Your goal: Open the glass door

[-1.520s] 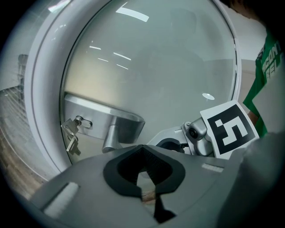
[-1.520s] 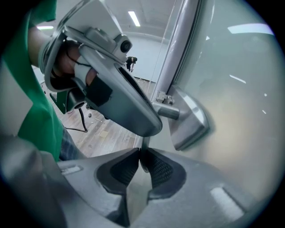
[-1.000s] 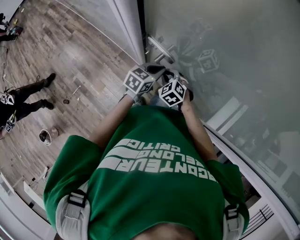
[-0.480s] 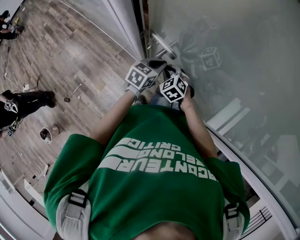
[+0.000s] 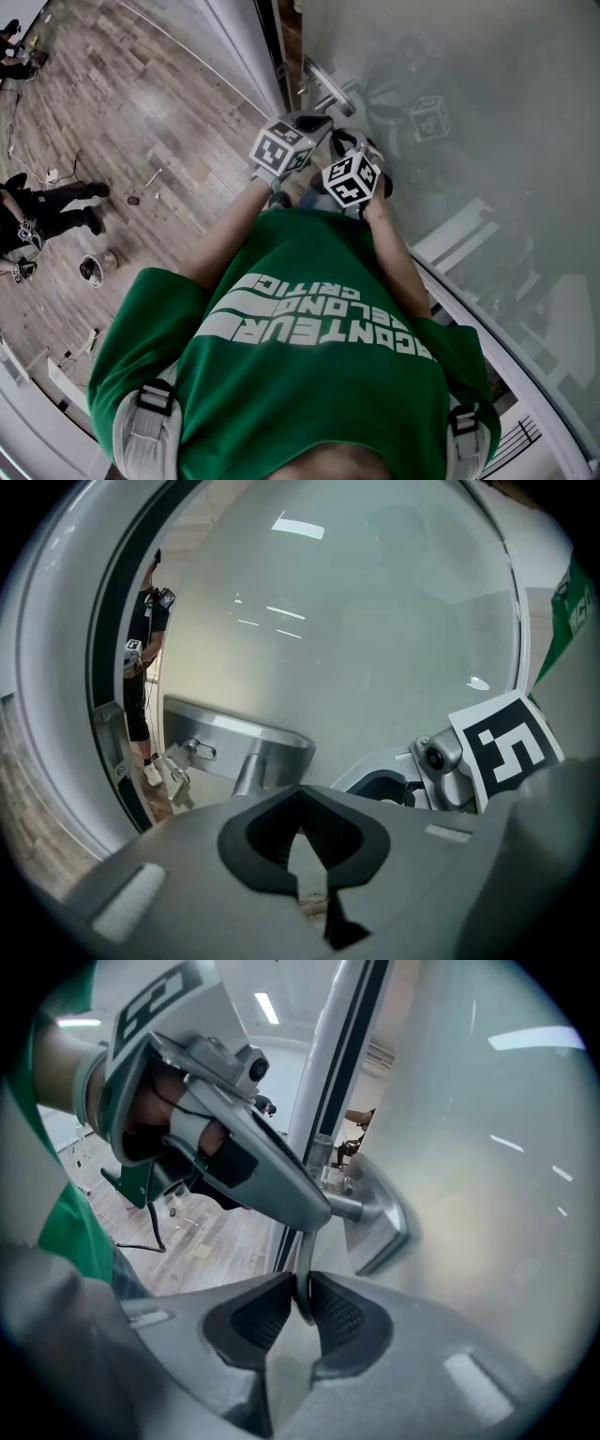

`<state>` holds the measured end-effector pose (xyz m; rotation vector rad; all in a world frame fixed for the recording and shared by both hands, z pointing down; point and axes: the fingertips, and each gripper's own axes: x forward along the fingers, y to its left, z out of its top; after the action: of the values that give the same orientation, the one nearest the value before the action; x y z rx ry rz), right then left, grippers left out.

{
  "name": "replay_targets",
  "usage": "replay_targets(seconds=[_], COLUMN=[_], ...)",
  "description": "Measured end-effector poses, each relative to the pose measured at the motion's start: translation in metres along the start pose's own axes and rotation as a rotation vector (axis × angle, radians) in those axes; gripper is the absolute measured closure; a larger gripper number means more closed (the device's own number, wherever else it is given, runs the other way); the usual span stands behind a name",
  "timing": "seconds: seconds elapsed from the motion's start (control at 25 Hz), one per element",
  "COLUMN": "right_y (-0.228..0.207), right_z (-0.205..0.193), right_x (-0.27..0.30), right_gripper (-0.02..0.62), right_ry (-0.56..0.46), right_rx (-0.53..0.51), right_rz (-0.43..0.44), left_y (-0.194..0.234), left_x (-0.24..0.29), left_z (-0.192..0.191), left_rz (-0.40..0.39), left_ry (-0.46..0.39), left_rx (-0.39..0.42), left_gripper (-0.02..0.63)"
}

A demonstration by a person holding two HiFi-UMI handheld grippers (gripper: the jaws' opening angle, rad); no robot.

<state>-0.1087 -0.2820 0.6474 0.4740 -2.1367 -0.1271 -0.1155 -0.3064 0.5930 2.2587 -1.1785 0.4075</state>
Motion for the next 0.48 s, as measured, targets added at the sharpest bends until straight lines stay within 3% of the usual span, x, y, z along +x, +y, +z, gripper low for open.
replay_targets(seconds=[0.48], right_y=[-0.024], right_z=[0.001], right_x=[-0.005], right_gripper=[0.534], right_ry=[-0.023], right_rx=[0.005], right_rz=[-0.044], left_y=[0.0], left_x=[0.017], left_z=[0.004], left_rz=[-0.024], left_ry=[-0.011], left_rx=[0.001], left_gripper=[0.589])
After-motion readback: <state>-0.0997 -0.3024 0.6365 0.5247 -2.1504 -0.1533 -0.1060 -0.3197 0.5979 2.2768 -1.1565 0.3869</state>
